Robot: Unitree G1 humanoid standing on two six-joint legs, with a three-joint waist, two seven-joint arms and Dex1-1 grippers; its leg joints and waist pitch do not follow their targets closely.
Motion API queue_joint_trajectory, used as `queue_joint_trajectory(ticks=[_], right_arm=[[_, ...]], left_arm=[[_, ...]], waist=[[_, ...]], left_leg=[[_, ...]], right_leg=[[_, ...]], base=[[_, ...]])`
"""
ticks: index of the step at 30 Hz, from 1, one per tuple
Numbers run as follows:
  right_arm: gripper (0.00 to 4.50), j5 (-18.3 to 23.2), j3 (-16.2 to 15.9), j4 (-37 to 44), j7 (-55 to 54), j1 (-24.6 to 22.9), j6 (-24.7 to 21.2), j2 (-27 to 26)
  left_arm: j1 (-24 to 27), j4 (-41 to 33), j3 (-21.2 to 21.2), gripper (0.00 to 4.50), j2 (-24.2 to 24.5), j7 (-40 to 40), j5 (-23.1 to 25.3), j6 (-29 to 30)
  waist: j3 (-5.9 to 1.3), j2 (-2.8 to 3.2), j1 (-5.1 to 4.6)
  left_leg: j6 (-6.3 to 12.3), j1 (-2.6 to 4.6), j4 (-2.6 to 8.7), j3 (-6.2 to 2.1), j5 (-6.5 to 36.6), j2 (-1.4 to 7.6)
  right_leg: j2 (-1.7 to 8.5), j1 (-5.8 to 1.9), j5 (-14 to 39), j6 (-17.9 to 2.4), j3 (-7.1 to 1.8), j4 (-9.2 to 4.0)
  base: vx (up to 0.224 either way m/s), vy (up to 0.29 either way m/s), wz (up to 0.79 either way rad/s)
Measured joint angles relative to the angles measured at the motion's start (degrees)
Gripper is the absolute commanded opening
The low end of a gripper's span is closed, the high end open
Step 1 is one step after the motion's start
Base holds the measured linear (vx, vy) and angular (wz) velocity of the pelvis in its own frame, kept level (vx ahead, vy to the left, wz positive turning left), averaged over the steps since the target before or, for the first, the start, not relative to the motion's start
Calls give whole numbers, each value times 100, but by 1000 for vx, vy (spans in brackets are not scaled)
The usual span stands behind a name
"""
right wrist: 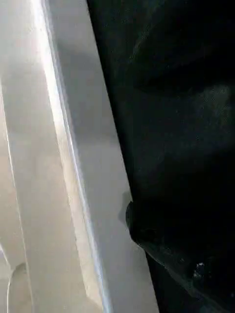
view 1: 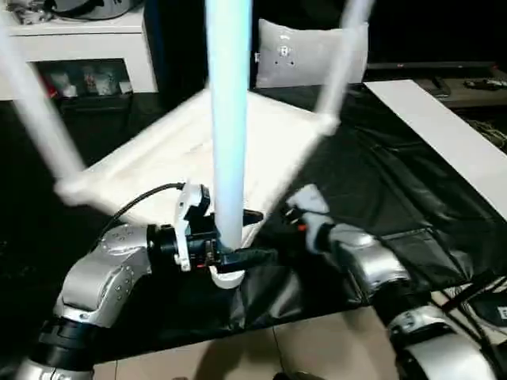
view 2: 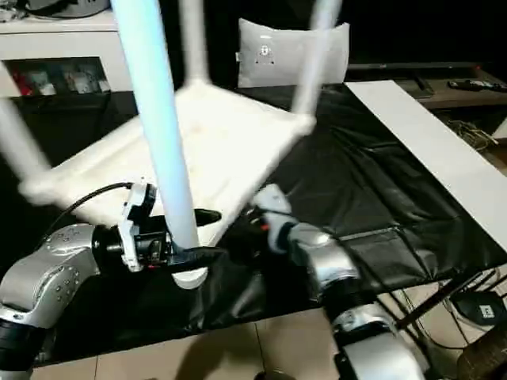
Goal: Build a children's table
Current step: Rotate table base
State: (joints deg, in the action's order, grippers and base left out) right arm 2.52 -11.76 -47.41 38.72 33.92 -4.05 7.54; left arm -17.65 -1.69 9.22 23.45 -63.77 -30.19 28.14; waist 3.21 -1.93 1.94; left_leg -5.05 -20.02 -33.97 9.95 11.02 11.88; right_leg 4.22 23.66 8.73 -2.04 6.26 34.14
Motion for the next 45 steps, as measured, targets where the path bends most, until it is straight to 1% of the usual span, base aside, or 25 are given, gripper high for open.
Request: queue_joint_trajectory(ticks=[2,5,9,15,18,24,27,30,33,34,36,38,42,45], right_arm=[[450,-33,0,-34,54,1,72,2],[450,-59,-2,-58,114,1,138,2],[450,-92,8,-63,235,-6,204,26],[450,-135,19,-63,276,-10,266,49],[450,-227,64,-69,167,-9,337,48],[450,-217,239,-122,41,-12,465,128],[450,-176,283,-36,52,-39,484,228],[450,-53,423,247,103,-230,497,381],[450,43,604,666,175,-514,520,687],[450,123,700,911,212,-653,485,767],[450,221,836,1133,268,-808,444,934],[450,306,985,1442,293,-1015,391,1041],[450,465,1018,1969,338,-1260,240,1081],[450,679,945,2698,707,-1660,46,1192]], left_arm=[[-38,0,29,446,-87,-3,-1,45],[-60,0,89,446,-189,-18,-31,60],[-92,-3,167,446,-321,-48,-108,112],[-200,-3,241,446,-522,-48,-92,119],[-353,69,248,446,-733,109,86,-188],[-671,627,97,446,-1224,927,581,-1036],[-714,672,90,446,-1326,1107,662,-1186],[-716,694,109,446,-1338,1142,761,-1324],[-634,685,151,446,-1162,1019,839,-1483],[-536,645,192,446,-1003,929,869,-1492],[-343,662,198,446,-798,804,907,-1478],[-211,657,198,446,-574,592,908,-1394],[-193,645,259,446,-314,324,924,-1324],[-65,714,379,446,38,262,1139,-1406]], waist=[[-1,-5,16],[-2,-18,13],[-1,-18,7],[-1,-18,1],[-1,-18,4],[0,-20,15],[0,-20,26],[0,-18,92],[-1,-17,143],[-3,-14,147],[-3,-11,126],[-3,-11,133],[-3,-7,137],[-4,-5,144]], left_leg=[[0,3,-8,0,0,-1],[1,-1,-11,0,1,-2],[0,-4,-10,0,0,1],[0,-4,-10,0,0,0],[0,-3,-12,0,0,-1],[1,-4,-15,-1,0,-1],[1,-5,-15,-2,0,0],[2,-3,-15,-2,0,0],[2,0,-14,-1,0,-1],[2,1,-13,-2,1,-1],[2,5,-13,-2,1,0],[2,5,-13,-4,0,-1],[1,4,-14,-5,0,-3],[1,11,-14,-11,0,-2]], right_leg=[[2,0,0,-1,-3,-1],[1,0,-1,-2,-5,1],[-1,0,-1,-1,-5,6],[-2,0,-3,-4,-6,6],[-1,-3,-3,-4,-7,5],[-1,-5,-3,-3,-6,5],[-1,-5,-2,-3,-4,5],[0,-4,-1,-1,-3,3],[0,-6,-1,-1,-4,3],[0,-10,0,1,-4,3],[-2,-13,0,1,-3,3],[-2,-14,0,2,-1,2],[0,-16,0,2,-1,-4],[-1,-27,1,3,3,-6]], base=[[0,0,0],[0,0,0],[0,0,0],[0,0,0],[0,0,0],[0,0,0],[0,0,0],[0,0,0],[0,0,0],[0,0,0],[0,0,0],[0,0,0],[0,0,0],[0,0,0]])
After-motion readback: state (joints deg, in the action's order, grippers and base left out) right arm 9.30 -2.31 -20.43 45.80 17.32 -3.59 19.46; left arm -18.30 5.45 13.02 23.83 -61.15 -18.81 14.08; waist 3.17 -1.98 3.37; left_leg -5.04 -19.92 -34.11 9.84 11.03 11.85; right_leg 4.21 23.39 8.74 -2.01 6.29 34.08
